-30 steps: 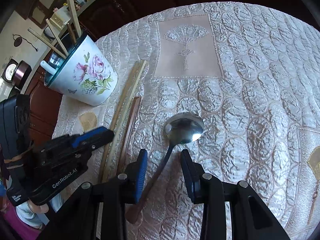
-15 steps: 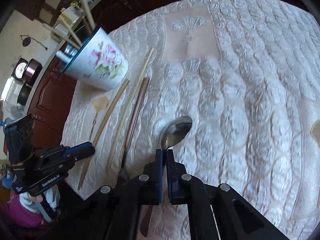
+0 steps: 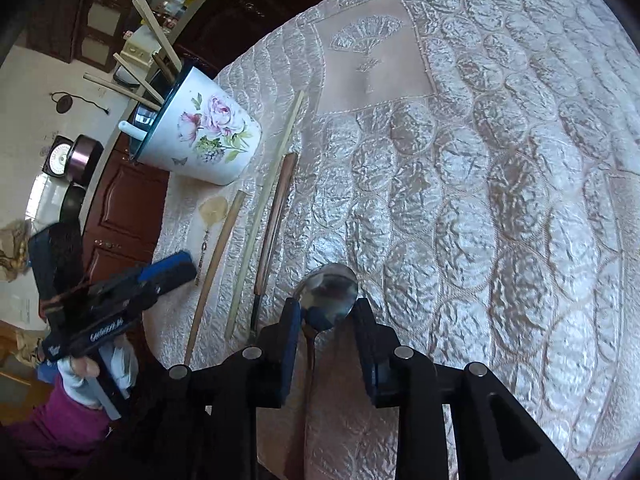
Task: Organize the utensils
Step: 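Grasp the silver spoon by its handle with the right tool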
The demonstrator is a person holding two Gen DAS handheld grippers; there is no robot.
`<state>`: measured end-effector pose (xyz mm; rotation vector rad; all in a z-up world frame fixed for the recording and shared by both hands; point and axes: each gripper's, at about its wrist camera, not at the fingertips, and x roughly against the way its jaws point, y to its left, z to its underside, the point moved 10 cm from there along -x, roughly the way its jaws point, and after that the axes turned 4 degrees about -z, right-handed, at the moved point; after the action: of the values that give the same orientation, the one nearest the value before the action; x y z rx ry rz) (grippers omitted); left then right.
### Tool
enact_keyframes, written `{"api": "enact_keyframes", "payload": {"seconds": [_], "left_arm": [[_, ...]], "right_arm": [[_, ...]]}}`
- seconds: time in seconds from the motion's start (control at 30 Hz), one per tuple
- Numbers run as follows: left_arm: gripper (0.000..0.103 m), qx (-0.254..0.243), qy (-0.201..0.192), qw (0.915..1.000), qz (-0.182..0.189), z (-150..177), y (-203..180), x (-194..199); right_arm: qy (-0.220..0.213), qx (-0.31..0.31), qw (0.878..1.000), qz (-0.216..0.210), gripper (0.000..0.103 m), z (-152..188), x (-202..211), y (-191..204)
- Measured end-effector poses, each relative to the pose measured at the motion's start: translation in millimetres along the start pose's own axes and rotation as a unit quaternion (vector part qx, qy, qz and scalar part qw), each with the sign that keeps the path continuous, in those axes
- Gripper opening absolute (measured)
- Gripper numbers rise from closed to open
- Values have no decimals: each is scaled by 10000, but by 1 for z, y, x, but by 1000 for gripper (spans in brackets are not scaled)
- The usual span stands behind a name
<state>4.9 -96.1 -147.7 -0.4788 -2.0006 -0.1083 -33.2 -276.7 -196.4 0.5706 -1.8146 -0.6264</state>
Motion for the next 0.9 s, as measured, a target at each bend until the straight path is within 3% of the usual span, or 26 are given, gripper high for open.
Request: {"api": "enact_keyframes", "payload": {"seconds": [0.23,0.4,0.47,0.5,0.53,0.57,0.73,0.9], "left_arm": [[32,-174,173,9995,-200,-31,-1,-32],[32,-293,372,9987,-184,-31,-4,-45],[31,-411,354,9983,-235,-30,-5,-46],[29,-433,338,9982,-244,-30,-6,-46],[13,-446,325,9981,-257,-33,-9,-48],[7,-471,323,9980,-258,-33,-8,-48],[6,-336,137,9993,-39,-39,-3,-33],[6,-123,-235,9994,209,-46,2,8]], "right_arm": [[69,-218,9981,-572,26,-12,-9,2],[150,-301,9957,-867,27,-21,-14,0],[181,-229,9958,-871,17,-21,-18,2],[186,-221,9956,-890,13,-21,-21,7],[140,-203,9956,-908,11,-22,-20,10],[106,-169,9955,-925,10,-23,-19,14],[-132,116,9952,-961,6,-25,1,40],[-409,356,9931,-1044,4,-31,31,58]]}}
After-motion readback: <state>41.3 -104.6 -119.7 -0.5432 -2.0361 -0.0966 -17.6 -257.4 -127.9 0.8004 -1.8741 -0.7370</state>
